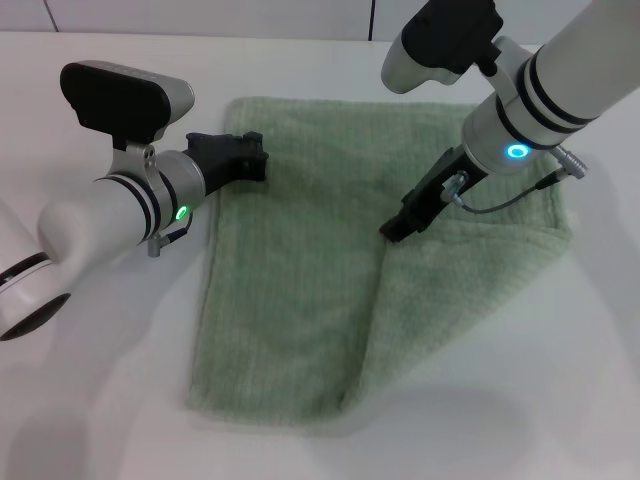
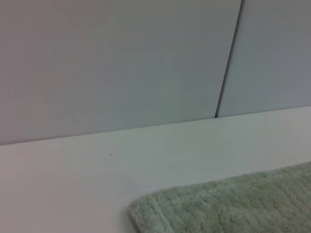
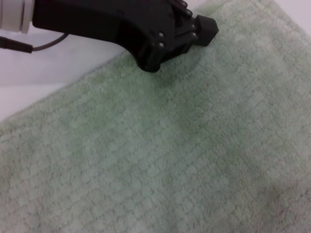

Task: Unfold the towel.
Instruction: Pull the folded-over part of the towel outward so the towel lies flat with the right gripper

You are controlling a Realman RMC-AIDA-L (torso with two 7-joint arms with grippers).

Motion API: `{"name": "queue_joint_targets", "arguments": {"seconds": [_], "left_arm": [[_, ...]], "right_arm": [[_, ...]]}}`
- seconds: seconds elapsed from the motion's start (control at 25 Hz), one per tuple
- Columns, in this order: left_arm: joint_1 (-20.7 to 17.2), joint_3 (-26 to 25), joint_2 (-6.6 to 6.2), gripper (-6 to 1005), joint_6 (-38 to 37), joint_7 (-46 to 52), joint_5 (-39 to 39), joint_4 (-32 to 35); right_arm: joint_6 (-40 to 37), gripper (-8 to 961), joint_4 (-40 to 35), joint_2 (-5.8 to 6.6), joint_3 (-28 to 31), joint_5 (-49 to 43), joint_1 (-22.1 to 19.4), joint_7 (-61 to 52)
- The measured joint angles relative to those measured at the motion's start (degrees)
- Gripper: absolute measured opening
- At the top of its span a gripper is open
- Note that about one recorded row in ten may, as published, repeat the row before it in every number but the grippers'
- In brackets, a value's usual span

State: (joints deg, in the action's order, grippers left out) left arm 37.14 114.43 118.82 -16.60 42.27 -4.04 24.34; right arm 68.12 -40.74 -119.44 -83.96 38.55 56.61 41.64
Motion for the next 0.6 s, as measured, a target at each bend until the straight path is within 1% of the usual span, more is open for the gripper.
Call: {"name": "queue_joint_targets", "arguments": {"seconds": [0.08, 0.28, 0.48, 0.6], "left_arm": [[0.0, 0.0, 0.0, -1, 0.0, 0.0, 0.0, 0.0], [-0.1, 0.0, 0.0, 0, 0.0, 0.0, 0.0, 0.0], [-0.2, 0.0, 0.0, 0, 0.0, 0.0, 0.0, 0.0], [-0.4, 0.0, -0.04, 1, 0.0, 0.0, 0.0, 0.0]], "right_arm": [[-0.2, 644, 0.6, 0.0, -0.3, 0.0, 0.3, -0.1], [-0.8, 465, 3.5, 0.0, -0.7, 0.0, 1.8, -0.1], [-1.0, 260, 3.1, 0.0, -0.7, 0.1, 1.8, -0.1], [-0.9, 172, 2.7, 0.0, -0.7, 0.2, 1.7, -0.1]]}}
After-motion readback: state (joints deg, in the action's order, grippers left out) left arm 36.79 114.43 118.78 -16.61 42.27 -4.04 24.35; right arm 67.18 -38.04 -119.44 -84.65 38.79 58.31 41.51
